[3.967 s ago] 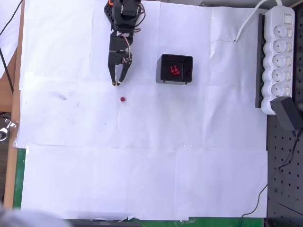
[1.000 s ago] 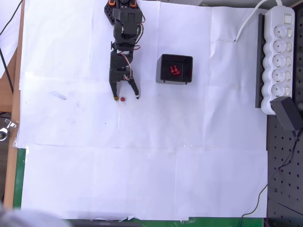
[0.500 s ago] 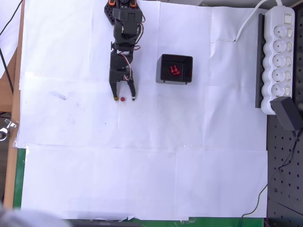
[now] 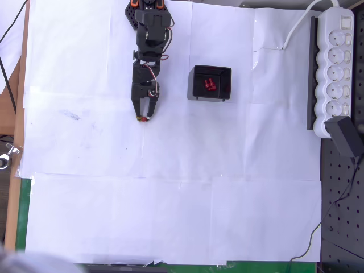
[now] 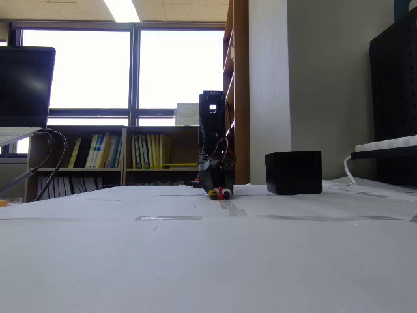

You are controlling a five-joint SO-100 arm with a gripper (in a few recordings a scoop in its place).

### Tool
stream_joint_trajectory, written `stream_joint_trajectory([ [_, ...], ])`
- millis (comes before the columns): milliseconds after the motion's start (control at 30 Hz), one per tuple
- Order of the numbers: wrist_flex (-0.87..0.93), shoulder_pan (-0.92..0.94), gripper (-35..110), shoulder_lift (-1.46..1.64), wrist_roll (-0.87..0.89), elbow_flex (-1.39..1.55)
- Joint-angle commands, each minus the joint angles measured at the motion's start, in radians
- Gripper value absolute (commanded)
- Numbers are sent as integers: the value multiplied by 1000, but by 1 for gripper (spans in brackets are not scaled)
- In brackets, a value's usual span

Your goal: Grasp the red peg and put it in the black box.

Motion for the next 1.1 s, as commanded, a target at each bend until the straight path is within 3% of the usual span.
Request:
stream_joint_trajectory([
  [0, -46, -20, 0, -26, 26, 28],
  [267, 245, 0, 0, -345, 155, -28],
  [400, 724, 60, 0, -578, 176, 78],
  [533, 1327, 86, 0, -655, 253, 394],
  [633, 1649, 101, 0, -641, 301, 646],
  [1067, 2376, -3, 0, -627, 437, 1198],
])
